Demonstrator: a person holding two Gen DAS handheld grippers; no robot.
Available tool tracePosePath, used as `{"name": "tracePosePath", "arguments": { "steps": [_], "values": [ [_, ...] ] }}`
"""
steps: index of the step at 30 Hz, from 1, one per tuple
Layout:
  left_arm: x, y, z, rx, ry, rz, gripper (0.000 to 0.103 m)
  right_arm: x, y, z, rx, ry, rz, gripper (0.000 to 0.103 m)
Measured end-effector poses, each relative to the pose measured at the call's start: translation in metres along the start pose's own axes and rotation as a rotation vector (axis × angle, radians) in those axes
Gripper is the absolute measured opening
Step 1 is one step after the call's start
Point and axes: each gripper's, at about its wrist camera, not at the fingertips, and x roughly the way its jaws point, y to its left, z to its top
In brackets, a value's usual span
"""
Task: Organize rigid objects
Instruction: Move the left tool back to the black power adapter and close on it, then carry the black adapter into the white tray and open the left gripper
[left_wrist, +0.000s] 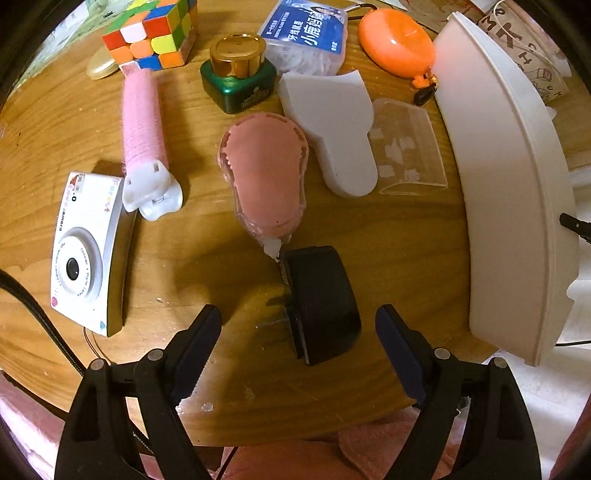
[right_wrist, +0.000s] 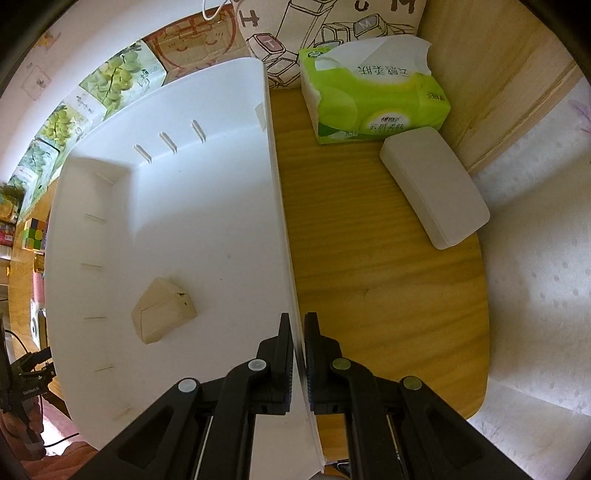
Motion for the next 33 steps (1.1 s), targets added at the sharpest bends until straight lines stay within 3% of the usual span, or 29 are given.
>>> {"name": "tracePosePath", "arguments": {
  "steps": [6, 13, 25, 33],
  "values": [
    [0.006, -0.005, 0.011, 0.005, 0.024, 0.022, 0.084, 0.002, 0.002, 0.003, -0.001, -0.002, -0.005, 0.006],
    [0.006, -0.015, 0.03, 0.017, 0.016, 0.044, 0.061, 0.001, 0.002, 0.003, -0.002, -0.002, -0.003, 0.006],
    [0.004, -0.004, 0.036, -0.067, 0.014, 0.044, 0.06, -0.002, 0.0, 0.002, -0.015, -0.01, 0.024, 0.006],
    [-0.003, -0.012, 0.019, -0.1, 0.008, 0.064, 0.06, -0.002, 0.001, -0.001, -0.042, -0.005, 0.048, 0.006]
  ]
}}
